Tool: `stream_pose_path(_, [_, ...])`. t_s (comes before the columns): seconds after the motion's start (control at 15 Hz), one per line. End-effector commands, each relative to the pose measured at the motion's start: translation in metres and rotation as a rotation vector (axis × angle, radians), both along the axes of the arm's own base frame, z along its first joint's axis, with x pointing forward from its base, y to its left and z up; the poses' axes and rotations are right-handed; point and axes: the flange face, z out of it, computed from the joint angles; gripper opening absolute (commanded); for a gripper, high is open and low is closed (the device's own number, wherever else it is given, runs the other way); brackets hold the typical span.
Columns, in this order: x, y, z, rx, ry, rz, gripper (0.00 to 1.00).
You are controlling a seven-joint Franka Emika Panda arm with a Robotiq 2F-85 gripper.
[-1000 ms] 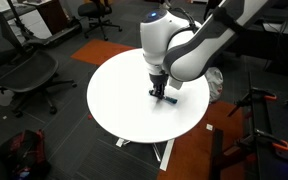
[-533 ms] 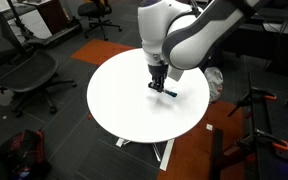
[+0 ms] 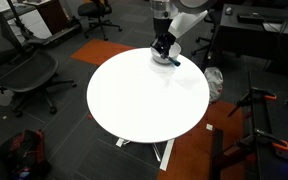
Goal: Place the green marker inside the grey bowl
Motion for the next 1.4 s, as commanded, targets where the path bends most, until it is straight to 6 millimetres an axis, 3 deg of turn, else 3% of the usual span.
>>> stream_pose_path(0.0, [0.002,-0.042,0.035,-0.041,-0.016,-0.164,0.05])
stream_pose_path(0.33, [0.016,-0.099,0.054,-0.065,-0.043,-0.326,0.05])
stream_pose_path(0.53, [0.025,-0.124,0.053,-0.064,-0.051,-0.366,0.05])
stream_pose_path(0.93, [0.041,-0.162,0.013,-0.016,-0.038,-0.414,0.05])
stream_pose_path(1.33, [0.048,-0.182,-0.034,0.041,-0.014,-0.499,0.05])
